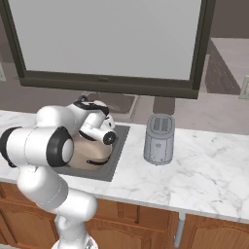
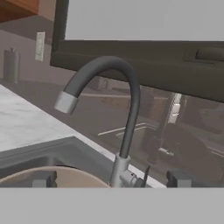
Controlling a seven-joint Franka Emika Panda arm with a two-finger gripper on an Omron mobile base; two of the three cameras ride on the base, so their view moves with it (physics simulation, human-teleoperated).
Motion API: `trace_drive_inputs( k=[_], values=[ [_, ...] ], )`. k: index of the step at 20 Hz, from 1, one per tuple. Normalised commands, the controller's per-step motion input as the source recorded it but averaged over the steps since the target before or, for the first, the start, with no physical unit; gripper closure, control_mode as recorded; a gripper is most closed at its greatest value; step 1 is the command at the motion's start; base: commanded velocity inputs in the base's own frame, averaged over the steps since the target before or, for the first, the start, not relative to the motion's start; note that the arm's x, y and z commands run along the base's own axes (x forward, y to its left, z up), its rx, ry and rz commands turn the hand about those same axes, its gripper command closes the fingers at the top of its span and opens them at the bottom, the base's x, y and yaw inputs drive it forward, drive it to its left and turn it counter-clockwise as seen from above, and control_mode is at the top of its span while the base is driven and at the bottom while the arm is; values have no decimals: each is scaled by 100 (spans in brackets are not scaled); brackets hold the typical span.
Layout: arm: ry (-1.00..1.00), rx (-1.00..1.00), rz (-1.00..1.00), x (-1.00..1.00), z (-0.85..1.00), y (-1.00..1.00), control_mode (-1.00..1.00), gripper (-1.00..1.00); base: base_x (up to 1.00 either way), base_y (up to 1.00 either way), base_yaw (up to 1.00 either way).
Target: Pick the pot and glass cup and place them in the sink. Then turn on the water.
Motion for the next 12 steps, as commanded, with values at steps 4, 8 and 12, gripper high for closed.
trace_drive_inputs(
  k=[4, 8, 12],
  values=[
    [1, 2, 0, 5, -16, -1, -100, -100, 0, 0, 0],
    [0, 4, 0, 1, -9, -10, -100, -100, 0, 0, 0],
    [0, 4, 0, 0, -8, -4, -100, -100, 0, 0, 0]
  ],
)
